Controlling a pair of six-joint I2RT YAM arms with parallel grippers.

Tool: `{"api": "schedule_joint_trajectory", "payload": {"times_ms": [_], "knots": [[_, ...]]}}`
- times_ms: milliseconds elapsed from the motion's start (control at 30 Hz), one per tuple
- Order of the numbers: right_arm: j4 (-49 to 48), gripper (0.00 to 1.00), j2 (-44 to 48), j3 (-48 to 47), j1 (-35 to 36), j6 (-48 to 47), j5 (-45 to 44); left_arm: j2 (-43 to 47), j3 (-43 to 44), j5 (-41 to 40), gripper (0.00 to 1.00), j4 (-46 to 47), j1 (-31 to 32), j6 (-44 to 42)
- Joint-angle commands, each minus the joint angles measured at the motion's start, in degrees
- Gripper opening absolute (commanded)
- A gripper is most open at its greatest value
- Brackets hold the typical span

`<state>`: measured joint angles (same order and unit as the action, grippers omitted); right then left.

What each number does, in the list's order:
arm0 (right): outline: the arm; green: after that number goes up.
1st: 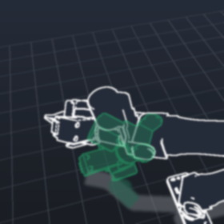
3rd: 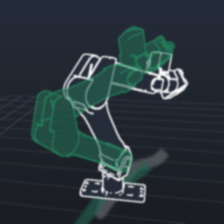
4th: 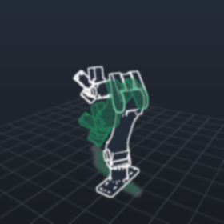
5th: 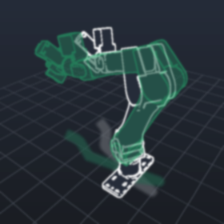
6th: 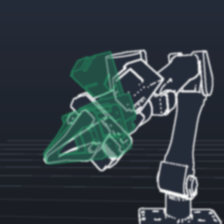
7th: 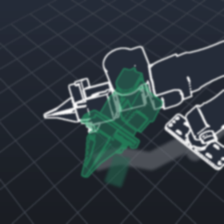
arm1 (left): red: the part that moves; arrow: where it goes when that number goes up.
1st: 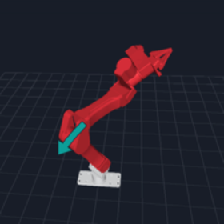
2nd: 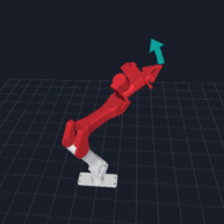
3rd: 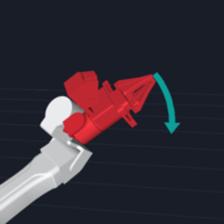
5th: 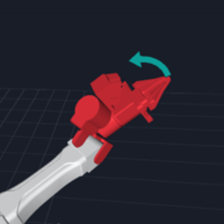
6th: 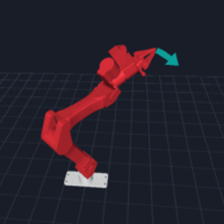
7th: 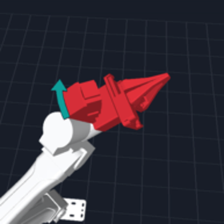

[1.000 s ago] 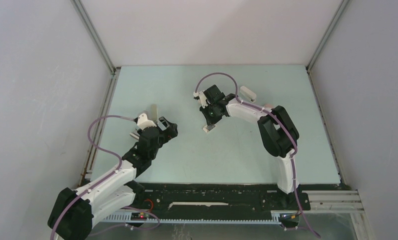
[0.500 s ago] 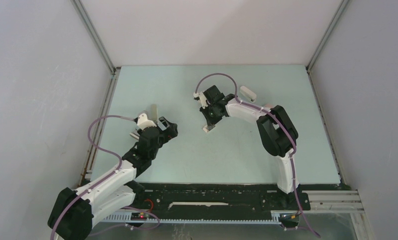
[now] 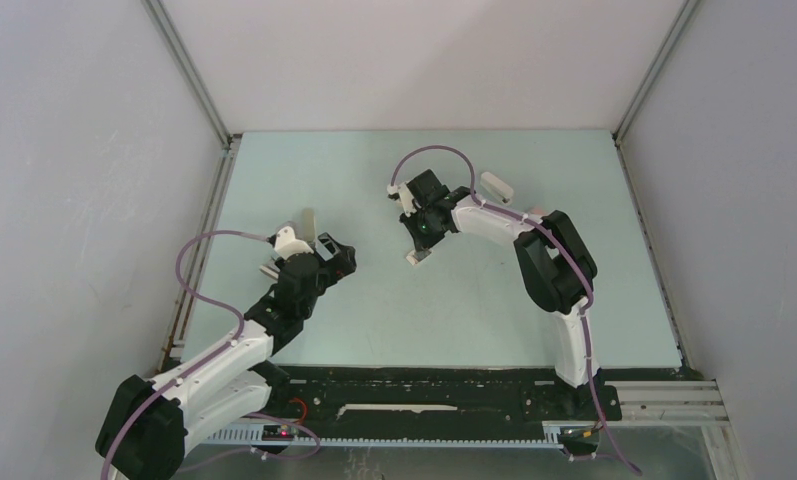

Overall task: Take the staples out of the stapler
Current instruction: Place the staple in the staple box.

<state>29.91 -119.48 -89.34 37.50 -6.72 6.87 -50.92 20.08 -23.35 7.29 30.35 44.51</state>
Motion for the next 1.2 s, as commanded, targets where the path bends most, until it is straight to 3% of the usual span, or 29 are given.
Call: {"api": "schedule_joint_trajectory", "payload": {"times_ms": [0, 1167], "knots": [[0.09, 0.19, -0.45, -1.94, -0.23, -0.50, -0.50, 0.40, 0.50, -0.22, 0.99, 1.92, -0.29, -0.74], [0.72, 0.32, 0.41, -1.56, 0.12, -0.30, 0.85, 0.17, 0.76, -0.10, 0.99, 2.11, -0.29, -0.92]]}}
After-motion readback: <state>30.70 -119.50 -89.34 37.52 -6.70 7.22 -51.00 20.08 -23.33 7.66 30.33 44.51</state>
